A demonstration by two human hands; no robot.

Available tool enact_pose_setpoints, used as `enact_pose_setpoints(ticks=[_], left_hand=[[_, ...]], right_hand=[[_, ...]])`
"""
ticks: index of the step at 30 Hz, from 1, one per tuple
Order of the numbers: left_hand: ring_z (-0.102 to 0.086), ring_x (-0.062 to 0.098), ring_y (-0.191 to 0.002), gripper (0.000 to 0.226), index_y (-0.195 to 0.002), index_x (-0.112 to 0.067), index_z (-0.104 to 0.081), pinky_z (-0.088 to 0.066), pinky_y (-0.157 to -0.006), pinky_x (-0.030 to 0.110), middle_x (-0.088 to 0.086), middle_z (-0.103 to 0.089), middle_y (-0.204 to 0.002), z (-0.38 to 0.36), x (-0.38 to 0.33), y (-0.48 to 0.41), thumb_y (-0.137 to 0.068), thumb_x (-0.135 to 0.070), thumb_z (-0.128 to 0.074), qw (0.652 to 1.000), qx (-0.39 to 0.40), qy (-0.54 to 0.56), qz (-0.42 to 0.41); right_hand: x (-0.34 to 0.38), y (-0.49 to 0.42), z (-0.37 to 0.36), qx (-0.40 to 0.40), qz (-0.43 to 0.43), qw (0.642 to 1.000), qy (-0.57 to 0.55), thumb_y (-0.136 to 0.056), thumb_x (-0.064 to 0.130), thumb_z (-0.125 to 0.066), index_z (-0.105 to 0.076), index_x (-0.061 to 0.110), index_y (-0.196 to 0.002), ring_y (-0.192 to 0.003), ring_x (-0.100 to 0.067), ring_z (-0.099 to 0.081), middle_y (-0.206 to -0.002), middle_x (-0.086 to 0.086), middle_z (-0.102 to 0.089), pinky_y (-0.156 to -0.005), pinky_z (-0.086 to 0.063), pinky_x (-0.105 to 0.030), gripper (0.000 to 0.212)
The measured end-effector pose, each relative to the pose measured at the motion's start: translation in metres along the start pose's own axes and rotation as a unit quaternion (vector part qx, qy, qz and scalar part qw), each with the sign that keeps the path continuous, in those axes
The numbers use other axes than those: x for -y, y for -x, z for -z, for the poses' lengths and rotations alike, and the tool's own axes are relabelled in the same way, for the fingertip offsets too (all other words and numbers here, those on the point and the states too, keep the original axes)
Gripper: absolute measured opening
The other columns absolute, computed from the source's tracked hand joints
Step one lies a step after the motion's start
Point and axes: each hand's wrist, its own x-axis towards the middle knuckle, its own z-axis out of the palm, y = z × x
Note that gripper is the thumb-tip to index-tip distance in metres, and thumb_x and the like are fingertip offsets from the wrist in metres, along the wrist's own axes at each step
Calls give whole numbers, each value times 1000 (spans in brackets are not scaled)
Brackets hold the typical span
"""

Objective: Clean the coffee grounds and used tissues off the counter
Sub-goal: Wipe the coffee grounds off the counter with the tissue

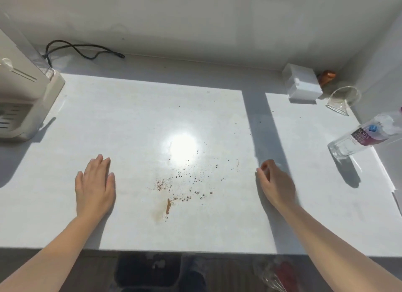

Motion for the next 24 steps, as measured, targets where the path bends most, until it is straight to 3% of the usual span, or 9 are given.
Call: enact_pose_setpoints(ticks=[3,7,13,18,21,24], left_hand=[[-17,23,-147,43,-142,-15,-38,-8,-116,49,6,-26,-157,-8,-21,-27,-99,-16,-36,999,24,-6,-29],[-3,20,-148,48,-148,-29,-21,-1,-114,54,-2,-11,-161,-30,-44,-51,-100,-28,-27,998,31,-42,17],[-5,18,-148,49,-148,-32,-20,-2,-114,53,-4,-12,-161,-35,-37,-54,-100,-28,-28,998,31,-49,23],[-5,16,-148,49,-149,-32,-21,0,-115,51,-5,-12,-161,-32,-42,-52,-100,-29,-29,998,29,-40,33],[-4,15,-148,49,-149,-34,-20,1,-116,50,-7,-11,-161,-33,-42,-53,-100,-30,-29,998,26,-39,37],[-5,14,-148,49,-148,-35,-21,1,-116,50,-7,-12,-161,-34,-41,-52,-100,-31,-30,998,23,-36,37]], right_hand=[[6,-18,0,17,-21,999,47,-94,32,-47,-41,20,-89,-67,-28,-56,-75,-1,-58,-57,-38,-33,14],[37,-34,-14,19,-22,999,33,-97,24,-40,-40,14,-88,-64,-33,-54,-75,-7,-57,-57,-42,-39,14],[98,-1,-43,130,138,977,95,-102,34,-31,-44,20,-100,-60,-28,-45,-73,-2,-59,-54,-30,-33,19],[87,11,-29,212,164,963,-17,-97,23,-35,-39,26,-105,-61,-22,-53,-74,6,-60,-57,-41,-35,10],[78,1,-22,194,131,972,-30,-90,22,-47,-51,31,-99,-66,-8,-54,-75,16,-59,-56,-38,-25,14],[75,0,-23,128,143,981,-15,-85,21,-58,-59,30,-96,-78,-6,-51,-90,16,-50,-63,-41,-23,14]])
